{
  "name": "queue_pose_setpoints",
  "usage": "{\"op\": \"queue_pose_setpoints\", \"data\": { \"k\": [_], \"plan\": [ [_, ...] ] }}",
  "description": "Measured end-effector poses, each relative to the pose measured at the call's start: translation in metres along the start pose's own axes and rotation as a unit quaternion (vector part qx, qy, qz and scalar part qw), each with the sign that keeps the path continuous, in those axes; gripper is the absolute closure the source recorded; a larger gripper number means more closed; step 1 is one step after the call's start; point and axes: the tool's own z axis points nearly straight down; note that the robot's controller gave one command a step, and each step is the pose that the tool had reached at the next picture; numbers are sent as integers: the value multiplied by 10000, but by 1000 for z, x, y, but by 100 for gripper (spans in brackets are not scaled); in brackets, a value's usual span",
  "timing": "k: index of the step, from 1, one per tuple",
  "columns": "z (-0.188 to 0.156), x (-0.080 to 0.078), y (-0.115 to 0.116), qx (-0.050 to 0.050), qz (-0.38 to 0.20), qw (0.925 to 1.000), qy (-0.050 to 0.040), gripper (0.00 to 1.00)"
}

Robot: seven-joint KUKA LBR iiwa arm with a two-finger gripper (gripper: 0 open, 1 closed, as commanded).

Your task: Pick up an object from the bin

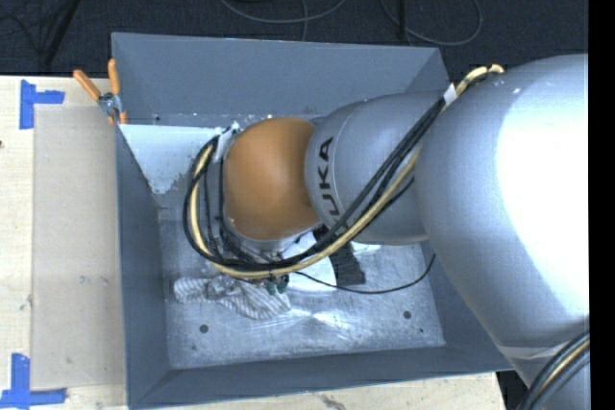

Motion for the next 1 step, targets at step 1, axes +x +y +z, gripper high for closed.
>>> {"op": "queue_pose_setpoints", "data": {
  "k": [1],
  "plan": [
    [-154,-5,-14,16,176,9998,-50,100]
  ]
}}
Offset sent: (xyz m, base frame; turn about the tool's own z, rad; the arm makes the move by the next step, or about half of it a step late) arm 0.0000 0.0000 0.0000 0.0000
